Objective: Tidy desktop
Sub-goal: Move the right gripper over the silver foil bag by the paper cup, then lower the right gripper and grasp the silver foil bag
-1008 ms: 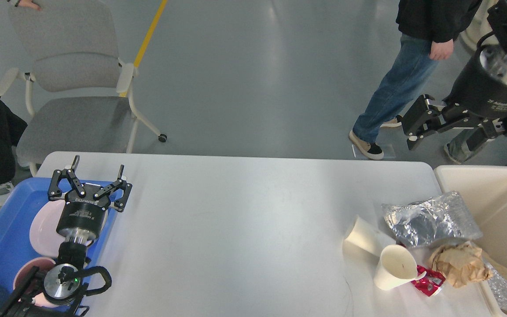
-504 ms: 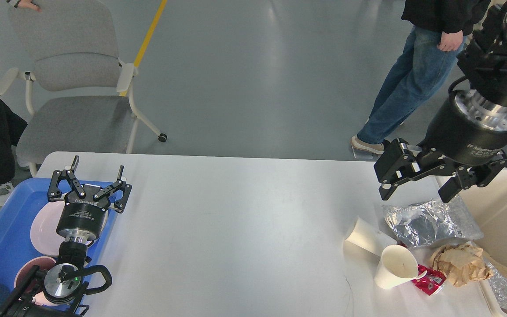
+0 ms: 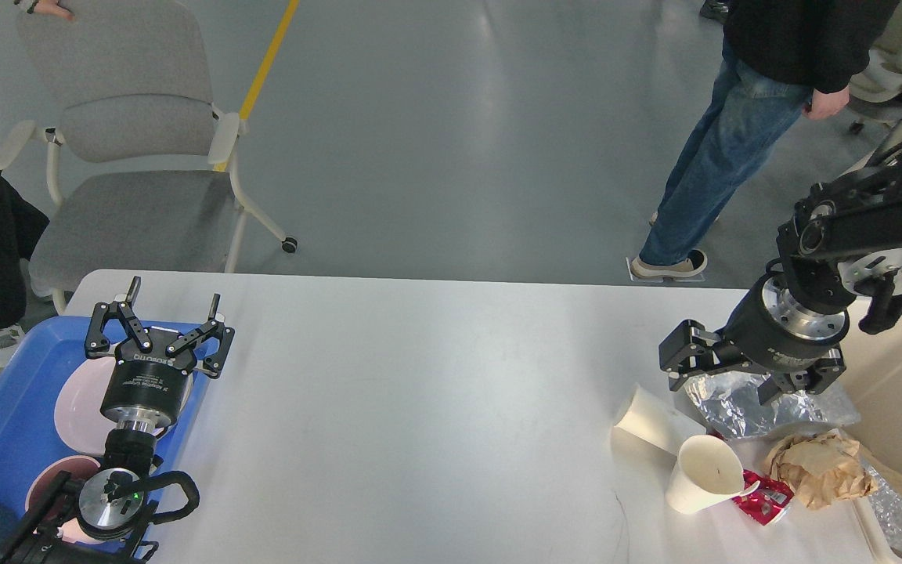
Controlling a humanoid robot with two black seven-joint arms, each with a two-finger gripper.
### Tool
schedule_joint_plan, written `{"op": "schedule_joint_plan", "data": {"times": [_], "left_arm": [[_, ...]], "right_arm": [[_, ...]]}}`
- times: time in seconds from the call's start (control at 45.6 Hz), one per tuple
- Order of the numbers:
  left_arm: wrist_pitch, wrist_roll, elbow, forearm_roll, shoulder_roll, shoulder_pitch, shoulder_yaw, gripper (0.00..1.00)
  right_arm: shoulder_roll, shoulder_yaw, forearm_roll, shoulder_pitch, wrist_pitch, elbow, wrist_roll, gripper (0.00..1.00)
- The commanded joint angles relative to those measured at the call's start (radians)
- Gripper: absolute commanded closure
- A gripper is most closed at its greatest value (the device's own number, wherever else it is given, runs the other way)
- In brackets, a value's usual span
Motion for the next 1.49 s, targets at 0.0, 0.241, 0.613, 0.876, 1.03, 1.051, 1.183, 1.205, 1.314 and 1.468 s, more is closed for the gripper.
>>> {"op": "schedule_joint_plan", "data": {"times": [0.0, 0.241, 0.613, 0.876, 1.03, 1.051, 1.183, 1.205, 1.314, 1.468], "left_arm": [[0.000, 0.000, 0.000, -0.001, 0.000, 0.000, 0.000, 0.04], [0.000, 0.000, 0.000, 0.001, 0.000, 0.000, 0.000, 0.04], [-0.001, 0.000, 0.000, 0.001, 0.000, 0.000, 0.000, 0.04], [0.000, 0.000, 0.000, -0.001, 0.000, 0.000, 0.000, 0.04], [0.000, 0.000, 0.000, -0.001, 0.000, 0.000, 0.000, 0.04], [0.000, 0.000, 0.000, 0.001, -0.001, 0.000, 0.000, 0.04], [-0.001, 0.000, 0.000, 0.001, -0.001, 0.000, 0.000, 0.04], [-0.001, 0.000, 0.000, -0.001, 0.000, 0.000, 0.000, 0.04], [-0.001, 0.000, 0.000, 0.001, 0.000, 0.000, 0.000, 0.04], [0.000, 0.000, 0.000, 0.001, 0.000, 0.000, 0.000, 0.04]], "right_arm": [[-0.023, -0.042, 0.023, -0.115, -0.102, -0.122, 0.000, 0.00], [-0.065, -0.022, 0.266, -0.463, -0.176, -0.432, 0.000, 0.00], [-0.034, 0.216, 0.319, -0.792, -0.179, -0.796, 0.002, 0.00], [0.021, 0.223, 0.320, -0.861, -0.179, -0.856, 0.000, 0.00], [-0.027, 0.225, 0.323, -0.815, -0.169, -0.839, 0.000, 0.00], [-0.039, 0.225, 0.323, -0.809, -0.169, -0.836, 0.000, 0.00], [-0.077, 0.217, 0.322, -0.783, -0.156, -0.808, -0.015, 0.00], [-0.077, 0.217, 0.322, -0.783, -0.152, -0.808, -0.026, 0.00], [-0.074, 0.226, 0.339, -0.792, -0.139, -0.810, -0.069, 0.00], [-0.067, 0.223, 0.451, -0.836, -0.153, -0.831, -0.070, 0.00]]}}
